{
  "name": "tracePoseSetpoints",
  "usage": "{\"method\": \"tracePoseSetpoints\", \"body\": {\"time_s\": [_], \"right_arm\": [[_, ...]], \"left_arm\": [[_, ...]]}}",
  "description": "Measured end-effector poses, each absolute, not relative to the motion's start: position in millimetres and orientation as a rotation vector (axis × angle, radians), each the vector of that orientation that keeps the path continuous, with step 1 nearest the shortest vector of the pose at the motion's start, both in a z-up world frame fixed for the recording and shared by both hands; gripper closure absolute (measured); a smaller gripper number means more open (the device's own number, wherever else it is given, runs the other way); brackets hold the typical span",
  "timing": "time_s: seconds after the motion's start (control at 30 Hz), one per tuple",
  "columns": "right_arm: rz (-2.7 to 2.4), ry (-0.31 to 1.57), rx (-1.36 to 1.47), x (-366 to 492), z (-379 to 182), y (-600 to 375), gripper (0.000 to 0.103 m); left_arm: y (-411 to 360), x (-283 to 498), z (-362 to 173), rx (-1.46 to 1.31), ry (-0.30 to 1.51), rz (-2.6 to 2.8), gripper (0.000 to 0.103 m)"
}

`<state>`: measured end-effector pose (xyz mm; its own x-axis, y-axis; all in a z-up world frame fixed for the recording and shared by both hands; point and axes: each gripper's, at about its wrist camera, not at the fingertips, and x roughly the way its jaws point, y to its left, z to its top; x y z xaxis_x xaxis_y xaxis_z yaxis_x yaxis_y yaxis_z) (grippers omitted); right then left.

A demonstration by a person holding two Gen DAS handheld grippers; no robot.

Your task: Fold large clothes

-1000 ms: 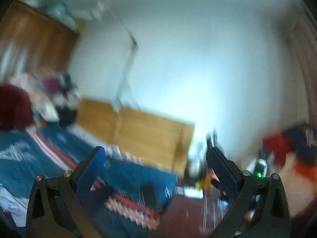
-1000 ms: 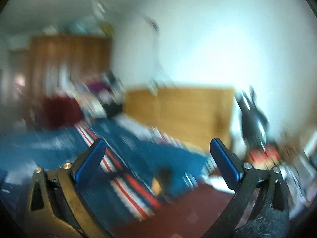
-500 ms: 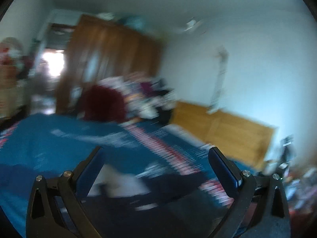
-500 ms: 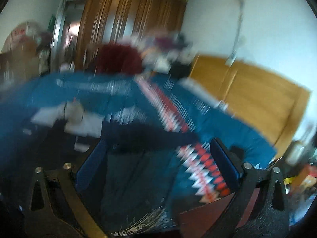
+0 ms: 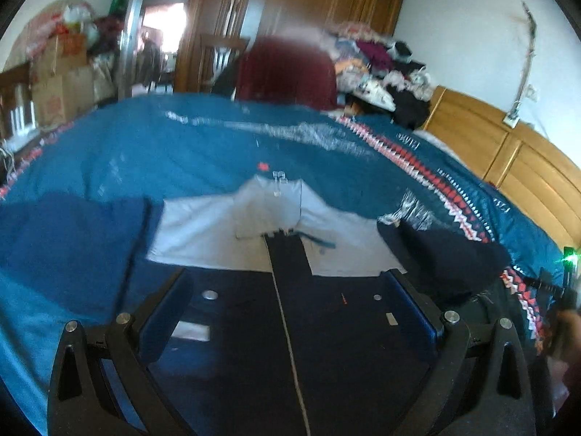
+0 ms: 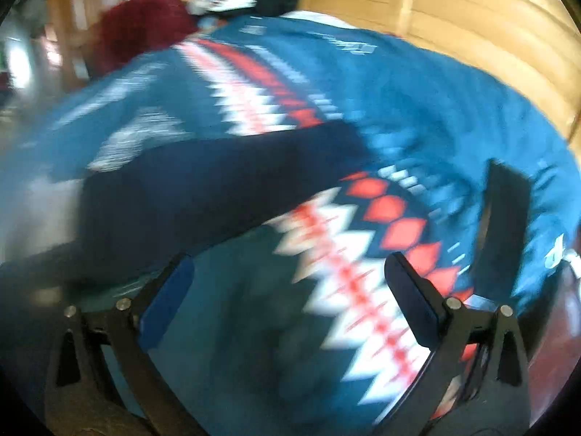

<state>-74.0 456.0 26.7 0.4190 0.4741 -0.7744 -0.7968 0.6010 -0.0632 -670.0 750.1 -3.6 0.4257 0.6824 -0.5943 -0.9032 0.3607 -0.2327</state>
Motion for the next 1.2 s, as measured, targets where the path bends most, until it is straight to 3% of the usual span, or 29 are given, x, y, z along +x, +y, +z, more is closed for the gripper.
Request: {"method": "tracePoseSetpoints", "body": {"time_s": [0.13, 0.33, 0.63, 0.73, 0.97, 1.0, 1.07, 1.13, 1.2], "right_arm": [[0.683, 0.606, -0.486, -57, 42, 462, 0.0], [0.689, 0.383, -0.478, -76, 74, 456, 0.0], [0.773, 0.339, -0.455, -87, 83, 465, 0.0], [0.815, 0.421, -0.436, -70, 72, 469, 0.0], [1.167, 1.004, 0.047, 43, 26, 461, 0.002], [1.164, 1.035, 0.077, 53, 21, 462, 0.004], [1.172, 1.109, 0.137, 76, 11, 468, 0.019], [1.16, 1.152, 0.143, 87, 1, 476, 0.028], [1.121, 1.199, 0.133, 95, -11, 483, 0.031]], "left_arm": [[781, -639, -41, -0.644, 0.477, 1.066, 0.0], [777, -606, -40, -0.595, 0.5, 1.065, 0.0], [765, -591, -15, -0.546, 0.489, 1.08, 0.0], [764, -588, -15, -0.526, 0.501, 1.088, 0.0], [775, -596, -34, -0.574, 0.54, 1.112, 0.0], [778, -600, -38, -0.587, 0.538, 1.115, 0.0], [784, -605, -42, -0.613, 0.527, 1.125, 0.0], [790, -610, -44, -0.637, 0.512, 1.136, 0.0], [794, -612, -44, -0.641, 0.504, 1.146, 0.0]]}}
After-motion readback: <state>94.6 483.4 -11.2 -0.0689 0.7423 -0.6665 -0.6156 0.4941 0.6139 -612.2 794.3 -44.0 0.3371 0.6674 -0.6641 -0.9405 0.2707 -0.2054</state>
